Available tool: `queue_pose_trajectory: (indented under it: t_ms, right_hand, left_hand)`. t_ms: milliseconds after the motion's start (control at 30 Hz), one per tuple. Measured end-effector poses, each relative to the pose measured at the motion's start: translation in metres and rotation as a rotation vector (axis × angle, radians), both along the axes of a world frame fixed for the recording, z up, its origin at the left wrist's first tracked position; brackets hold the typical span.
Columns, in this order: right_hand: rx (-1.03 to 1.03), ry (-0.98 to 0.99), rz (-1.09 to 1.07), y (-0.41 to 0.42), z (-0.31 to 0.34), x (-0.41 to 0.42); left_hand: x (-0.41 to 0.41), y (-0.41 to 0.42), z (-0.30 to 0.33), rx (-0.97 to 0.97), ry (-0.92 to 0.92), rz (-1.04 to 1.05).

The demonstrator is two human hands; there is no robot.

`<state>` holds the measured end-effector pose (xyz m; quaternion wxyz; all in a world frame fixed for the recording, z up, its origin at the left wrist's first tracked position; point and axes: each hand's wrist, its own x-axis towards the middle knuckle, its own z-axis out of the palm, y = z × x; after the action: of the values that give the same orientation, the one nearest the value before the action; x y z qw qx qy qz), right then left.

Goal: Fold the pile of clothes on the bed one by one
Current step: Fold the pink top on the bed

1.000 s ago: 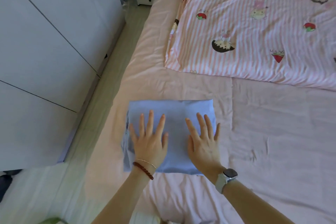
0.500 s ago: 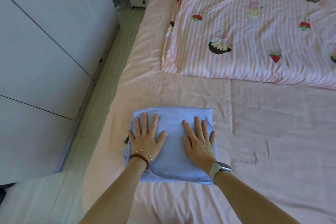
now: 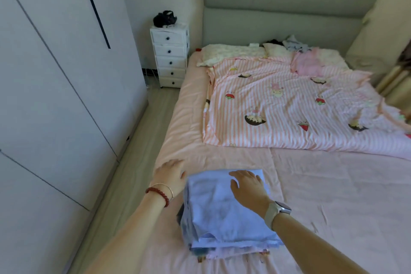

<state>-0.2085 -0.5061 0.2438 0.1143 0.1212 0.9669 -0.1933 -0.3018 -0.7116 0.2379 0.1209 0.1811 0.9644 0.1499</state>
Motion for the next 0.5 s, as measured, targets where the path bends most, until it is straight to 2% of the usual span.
queue_pose_trajectory:
  t_ms: [167,233,333,500]
  right_hand:
    - [-0.088,0.226,-0.047,-0.127,0.026,0.028]
    - [-0.142,0.265,-0.036,-0.186,0.024,0.042]
    - [-0.180,0.295,0.032,-0.263,0.007,0.054]
    - [-0.162,0.154,0.139,-0.344,-0.012,0.056]
  left_hand:
    - [0.062,-0.121,0.043,0.244,0.271,0.106]
    - [0.090,-0.185,0.040,0.213,0.333,0.150]
    - [0.121,-0.276,0.032,0.095,0.300,0.255]
    - [0.145,-0.375,0.010,-0.007,0.167,0.418]
